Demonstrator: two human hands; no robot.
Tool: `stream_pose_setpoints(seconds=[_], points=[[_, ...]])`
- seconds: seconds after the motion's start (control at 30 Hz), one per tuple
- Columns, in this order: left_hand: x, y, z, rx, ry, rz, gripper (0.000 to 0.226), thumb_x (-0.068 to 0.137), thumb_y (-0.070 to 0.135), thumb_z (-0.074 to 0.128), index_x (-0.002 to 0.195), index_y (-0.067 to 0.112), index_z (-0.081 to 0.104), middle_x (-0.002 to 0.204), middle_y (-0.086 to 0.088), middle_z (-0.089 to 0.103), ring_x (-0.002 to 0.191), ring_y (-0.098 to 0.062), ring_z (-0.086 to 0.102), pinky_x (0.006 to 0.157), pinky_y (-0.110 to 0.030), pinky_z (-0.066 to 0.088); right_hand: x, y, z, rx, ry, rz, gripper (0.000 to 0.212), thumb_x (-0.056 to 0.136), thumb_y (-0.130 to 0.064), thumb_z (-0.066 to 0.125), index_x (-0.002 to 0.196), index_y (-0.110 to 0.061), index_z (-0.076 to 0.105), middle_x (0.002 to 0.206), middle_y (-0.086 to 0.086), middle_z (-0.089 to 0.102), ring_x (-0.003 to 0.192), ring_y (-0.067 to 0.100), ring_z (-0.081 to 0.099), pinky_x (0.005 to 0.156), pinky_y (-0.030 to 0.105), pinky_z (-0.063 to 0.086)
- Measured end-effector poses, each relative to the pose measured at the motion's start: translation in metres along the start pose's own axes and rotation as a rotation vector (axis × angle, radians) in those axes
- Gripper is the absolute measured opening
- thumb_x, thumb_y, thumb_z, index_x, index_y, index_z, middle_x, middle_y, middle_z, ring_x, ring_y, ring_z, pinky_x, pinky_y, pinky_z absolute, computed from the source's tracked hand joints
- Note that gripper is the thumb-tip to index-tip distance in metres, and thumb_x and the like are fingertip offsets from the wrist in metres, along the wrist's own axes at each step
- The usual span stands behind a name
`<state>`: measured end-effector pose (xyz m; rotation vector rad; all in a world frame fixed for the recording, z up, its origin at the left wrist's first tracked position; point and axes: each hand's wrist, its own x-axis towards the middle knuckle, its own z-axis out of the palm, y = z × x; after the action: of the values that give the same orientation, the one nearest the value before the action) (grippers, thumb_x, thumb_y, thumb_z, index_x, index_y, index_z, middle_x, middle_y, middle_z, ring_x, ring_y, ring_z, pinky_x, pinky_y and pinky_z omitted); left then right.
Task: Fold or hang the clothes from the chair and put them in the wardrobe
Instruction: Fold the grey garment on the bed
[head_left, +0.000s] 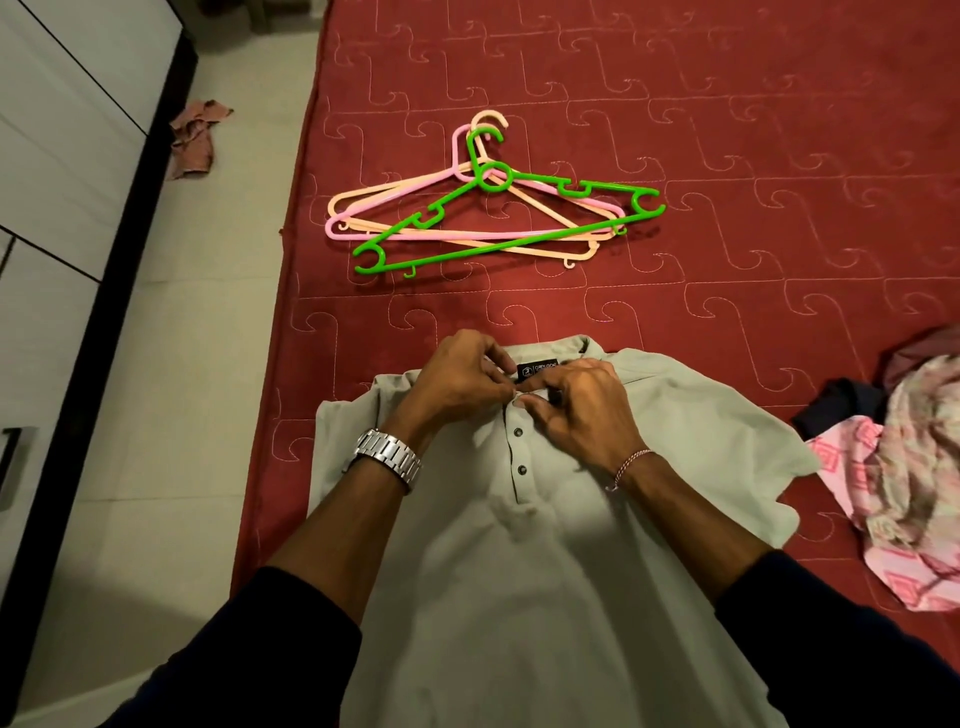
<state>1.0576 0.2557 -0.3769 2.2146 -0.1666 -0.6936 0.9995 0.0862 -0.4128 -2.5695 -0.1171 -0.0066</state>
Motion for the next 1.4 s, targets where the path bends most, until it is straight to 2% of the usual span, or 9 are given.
stream_pose_setpoints(seconds=[0.2, 0.47, 0.67, 0.77, 0.93, 1.07, 1.2, 1.33, 1.4], points=[[0.002, -0.001, -0.002, -0.107, -0.053, -0.061, 0.013, 0.080, -0.002, 0.072, 0.090, 0.005, 0.070, 0.066, -0.004, 0.070, 0.057, -0.017, 0.063, 0.053, -0.028, 0.051, 0.000, -0.006, 0.000, -0.068, 0.009, 0.006, 0.016, 0.085, -0.039, 0.075, 0.098, -0.029, 0.078, 0.070, -0.007, 0.069, 0.077, 0.020, 0.061, 0.093, 0.039, 0.043], [0.003, -0.004, 0.002, 0.005, -0.021, 0.063, 0.019, 0.083, 0.002, 0.069, 0.099, 0.011, 0.065, 0.078, 0.000, 0.073, 0.069, -0.011, 0.069, 0.066, -0.027, 0.056, 0.004, 0.000, -0.003, -0.171, -0.015, -0.080, 0.020, 0.088, -0.047, 0.070, 0.098, -0.031, 0.075, 0.079, -0.008, 0.069, 0.086, 0.019, 0.061, 0.092, 0.039, 0.039], [-0.001, -0.028, 0.002, 0.141, 0.387, 0.152, 0.031, 0.089, 0.012, 0.064, 0.120, 0.012, 0.059, 0.116, -0.010, 0.059, 0.107, -0.020, 0.057, 0.095, -0.037, 0.053, 0.004, 0.022, -0.014, -0.181, 0.018, 0.017, 0.061, 0.085, -0.062, 0.065, 0.126, -0.018, 0.060, 0.117, 0.006, 0.060, 0.102, 0.020, 0.052, 0.090, 0.037, 0.047], [-0.009, -0.055, -0.008, 0.460, 0.357, 0.013, 0.044, 0.092, 0.025, 0.063, 0.131, 0.009, 0.052, 0.127, -0.012, 0.055, 0.114, -0.026, 0.048, 0.099, -0.042, 0.045, 0.000, 0.042, -0.035, -0.177, 0.018, 0.117, 0.057, 0.095, -0.057, 0.054, 0.137, -0.019, 0.051, 0.125, 0.008, 0.056, 0.112, 0.024, 0.052, 0.102, 0.046, 0.043], [-0.023, -0.066, -0.019, 0.559, 0.290, 0.003, 0.019, 0.096, 0.026, 0.060, 0.098, 0.009, 0.052, 0.091, -0.007, 0.056, 0.084, -0.026, 0.056, 0.072, -0.037, 0.044, 0.009, 0.061, -0.075, -0.207, -0.235, 0.292, 0.038, 0.096, -0.040, 0.063, 0.127, -0.019, 0.065, 0.103, 0.016, 0.072, 0.094, 0.036, 0.065, 0.078, 0.036, 0.047], [-0.039, -0.054, -0.019, 0.516, 0.513, 0.025, 0.019, 0.098, 0.025, 0.058, 0.097, 0.006, 0.061, 0.095, -0.014, 0.060, 0.090, -0.033, 0.056, 0.077, -0.044, 0.044, -0.002, 0.037, -0.092, -0.044, -0.091, 0.222, 0.014, 0.094, -0.031, 0.067, 0.084, -0.024, 0.060, 0.062, -0.004, 0.055, 0.066, 0.026, 0.048, 0.062, 0.031, 0.033], [-0.064, -0.015, 0.002, 0.521, 0.792, 0.065, 0.026, 0.090, 0.032, 0.068, 0.093, 0.007, 0.062, 0.091, -0.014, 0.060, 0.085, -0.030, 0.054, 0.073, -0.043, 0.047, -0.021, 0.002, -0.100, 0.368, -0.044, 0.346, 0.012, 0.091, -0.027, 0.073, 0.093, -0.017, 0.067, 0.070, -0.008, 0.066, 0.060, 0.013, 0.059, 0.048, 0.024, 0.048], [-0.085, 0.044, 0.025, -0.243, 0.261, 0.056, 0.041, 0.096, 0.040, 0.063, 0.064, 0.014, 0.062, 0.055, 0.002, 0.058, 0.051, -0.011, 0.055, 0.061, -0.029, 0.048, -0.041, -0.038, -0.105, 0.791, -0.318, 0.446, 0.015, 0.096, -0.019, 0.066, 0.107, -0.009, 0.070, 0.059, -0.012, 0.054, 0.052, 0.006, 0.037, 0.040, 0.015, 0.030], [-0.096, 0.062, 0.032, -0.524, 0.098, -0.083, 0.039, 0.096, 0.035, 0.065, 0.064, 0.015, 0.061, 0.054, 0.006, 0.059, 0.050, -0.007, 0.058, 0.053, -0.022, 0.049, -0.051, -0.053, -0.112, 0.893, -0.521, 0.429, 0.018, 0.100, -0.009, 0.059, 0.115, -0.011, 0.069, 0.068, -0.006, 0.062, 0.054, 0.008, 0.047, 0.044, 0.016, 0.039]])
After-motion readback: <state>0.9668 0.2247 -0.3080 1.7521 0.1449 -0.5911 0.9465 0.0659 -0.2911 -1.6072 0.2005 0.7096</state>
